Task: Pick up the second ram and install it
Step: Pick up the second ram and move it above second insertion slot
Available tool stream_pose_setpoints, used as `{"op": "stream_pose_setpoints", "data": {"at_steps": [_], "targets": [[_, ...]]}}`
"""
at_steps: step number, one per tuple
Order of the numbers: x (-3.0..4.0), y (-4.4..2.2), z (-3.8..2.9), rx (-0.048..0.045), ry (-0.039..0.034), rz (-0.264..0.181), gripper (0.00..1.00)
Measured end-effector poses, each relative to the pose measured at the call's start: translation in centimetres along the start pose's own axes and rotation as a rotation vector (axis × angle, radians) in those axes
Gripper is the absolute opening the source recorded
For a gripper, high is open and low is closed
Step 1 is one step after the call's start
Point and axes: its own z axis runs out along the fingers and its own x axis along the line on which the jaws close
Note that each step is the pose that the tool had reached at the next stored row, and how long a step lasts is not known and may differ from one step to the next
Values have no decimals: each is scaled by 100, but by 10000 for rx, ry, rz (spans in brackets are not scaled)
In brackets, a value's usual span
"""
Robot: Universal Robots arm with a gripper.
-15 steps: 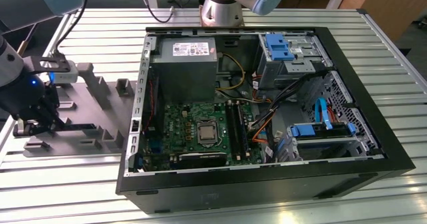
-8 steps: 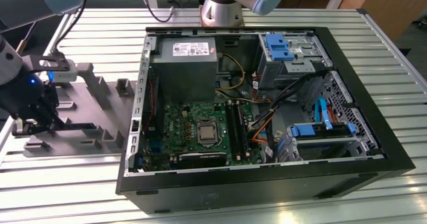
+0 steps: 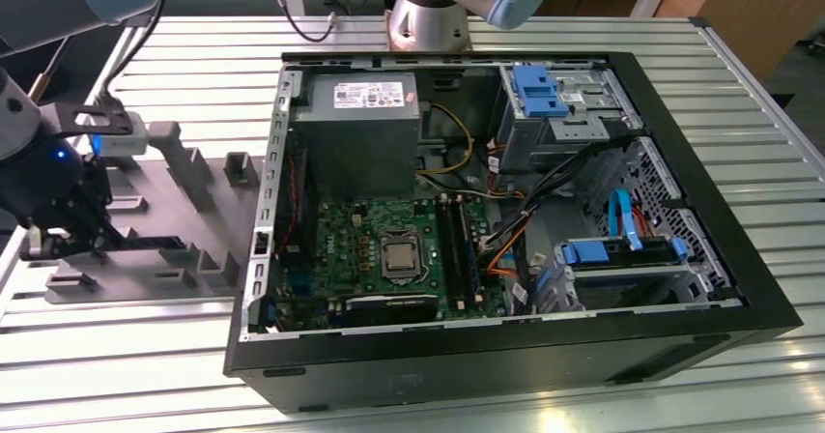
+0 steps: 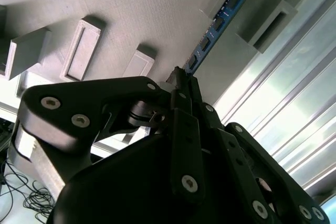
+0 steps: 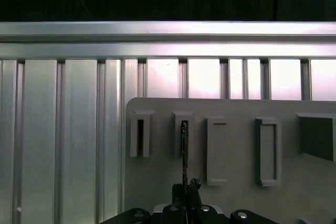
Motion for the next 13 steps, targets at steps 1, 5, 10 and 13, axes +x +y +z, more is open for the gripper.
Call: {"op": "stream_pose_setpoints", "data": {"at_steps": [1,5,10,13], "targets": [[0,0,-4,1,-1,0,14],[0,0,-8,0,0,0,14],[0,0,-12,-1,1,0,14],[-1,0,-33,0,0,0,14]]}}
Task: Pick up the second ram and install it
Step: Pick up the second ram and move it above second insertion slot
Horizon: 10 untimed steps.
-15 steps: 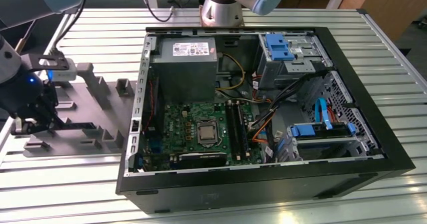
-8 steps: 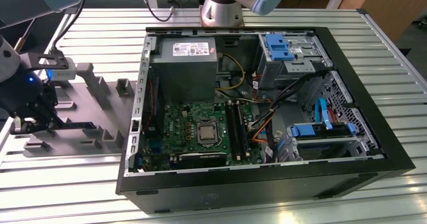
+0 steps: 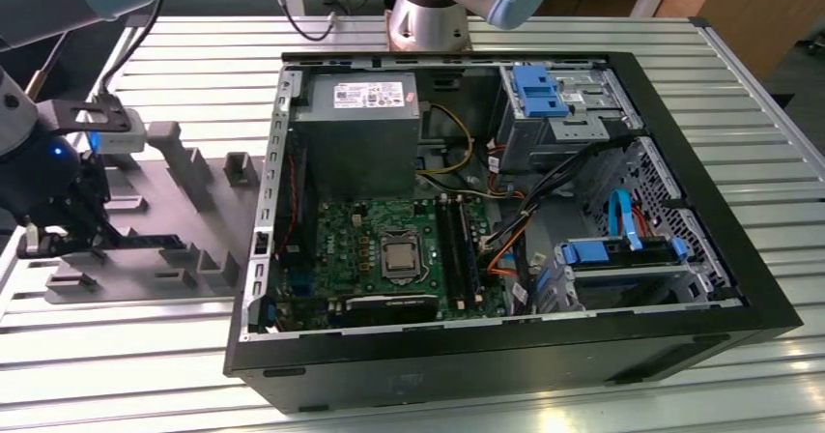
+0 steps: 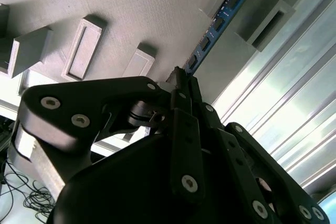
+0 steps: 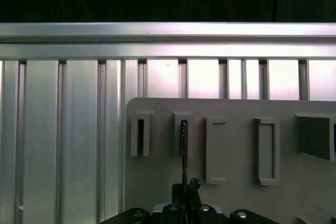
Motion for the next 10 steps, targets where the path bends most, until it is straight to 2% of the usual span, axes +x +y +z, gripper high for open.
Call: {"op": "stream_pose_setpoints", "data": {"at_steps": [10], "targets": [[-2,1,-68,0,0,0,14]]}}
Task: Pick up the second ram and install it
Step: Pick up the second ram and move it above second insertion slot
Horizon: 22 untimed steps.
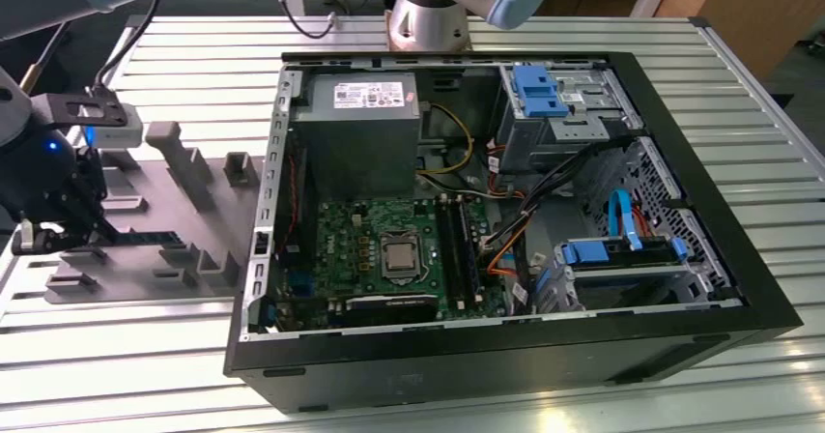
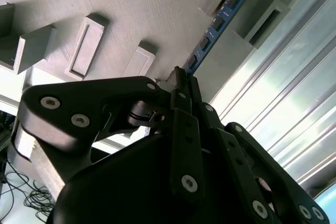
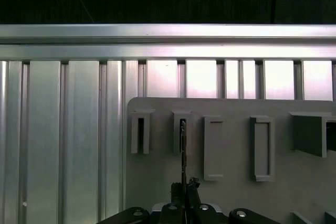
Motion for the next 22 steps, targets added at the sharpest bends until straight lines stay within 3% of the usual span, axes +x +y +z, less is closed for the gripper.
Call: {"op": "stream_pose_setpoints", "data": {"at_steps": [6,15,22], "targets": [[-2,1,-78,1,-1,-1,14],[-2,1,-89,-1,1,0,14],[-3,5,-140,10,-1,-1,14]]}}
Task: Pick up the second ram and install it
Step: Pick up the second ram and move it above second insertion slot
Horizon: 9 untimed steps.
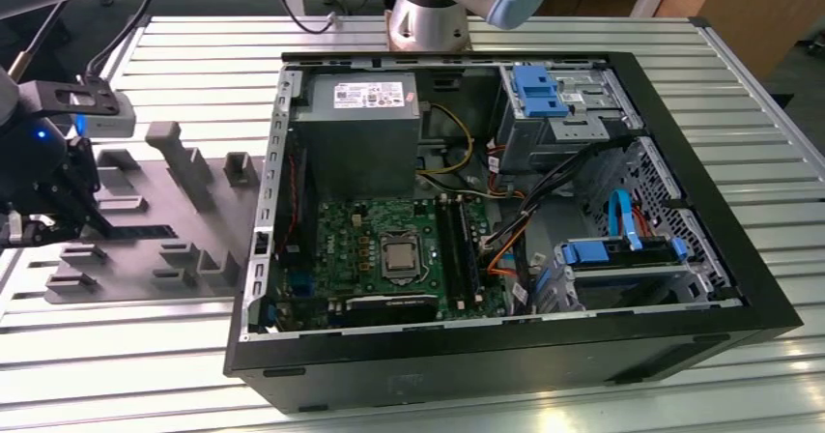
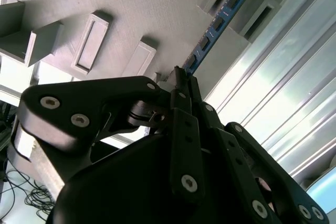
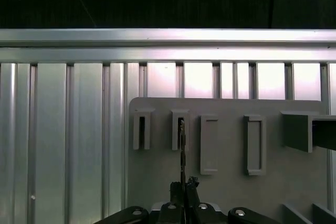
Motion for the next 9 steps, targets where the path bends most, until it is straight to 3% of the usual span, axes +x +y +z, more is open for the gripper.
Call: {"op": "stream_pose_setpoints", "data": {"at_steps": [9], "targets": [[-1,0,-28,1,0,0,14]]}}
